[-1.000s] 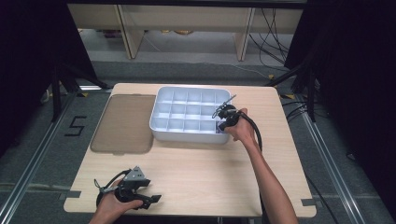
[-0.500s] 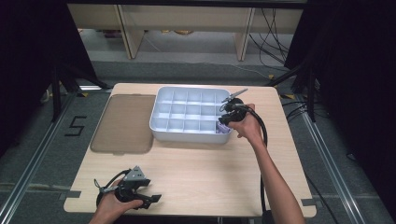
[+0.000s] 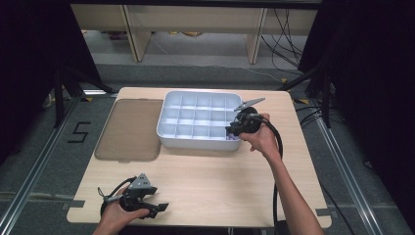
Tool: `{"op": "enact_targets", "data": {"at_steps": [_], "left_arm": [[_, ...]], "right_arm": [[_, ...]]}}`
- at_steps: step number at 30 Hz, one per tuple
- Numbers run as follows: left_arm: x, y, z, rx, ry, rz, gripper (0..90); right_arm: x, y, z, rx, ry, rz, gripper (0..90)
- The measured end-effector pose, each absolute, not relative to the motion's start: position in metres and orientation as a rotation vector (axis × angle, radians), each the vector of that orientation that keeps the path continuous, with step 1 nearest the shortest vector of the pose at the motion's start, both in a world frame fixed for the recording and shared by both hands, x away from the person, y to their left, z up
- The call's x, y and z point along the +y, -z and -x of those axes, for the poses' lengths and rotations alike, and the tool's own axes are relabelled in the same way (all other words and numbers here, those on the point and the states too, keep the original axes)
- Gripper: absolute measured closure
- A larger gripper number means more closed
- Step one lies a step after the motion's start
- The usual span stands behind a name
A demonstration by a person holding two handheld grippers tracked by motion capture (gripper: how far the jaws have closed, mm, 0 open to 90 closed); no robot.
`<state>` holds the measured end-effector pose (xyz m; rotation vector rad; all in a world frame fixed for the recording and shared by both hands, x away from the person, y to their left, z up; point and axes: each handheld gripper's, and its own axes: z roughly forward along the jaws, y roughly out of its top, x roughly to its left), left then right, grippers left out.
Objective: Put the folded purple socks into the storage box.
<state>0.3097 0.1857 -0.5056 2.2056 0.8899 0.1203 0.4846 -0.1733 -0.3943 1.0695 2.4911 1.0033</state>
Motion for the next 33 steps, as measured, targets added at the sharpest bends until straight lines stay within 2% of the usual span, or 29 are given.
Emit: {"op": "enact_targets", "data": {"at_steps": [7, 16, 33], "left_arm": [[0.186, 0.506, -0.31, 0.891, -0.121, -2.203, 25.0], [0.186, 0.506, -0.309, 0.907, -0.113, -2.191, 25.0], [0.185, 0.506, -0.309, 0.889, -0.128, -2.193, 25.0]], "right_arm": [[-0.166, 0.397, -0.471, 2.481, -1.062, -1.01, 66.2], [-0.16, 0.402, -0.455, 2.48, -1.148, -1.038, 52.4], [-0.146, 0.416, -0.438, 2.495, -1.195, -1.007, 41.4]]}}
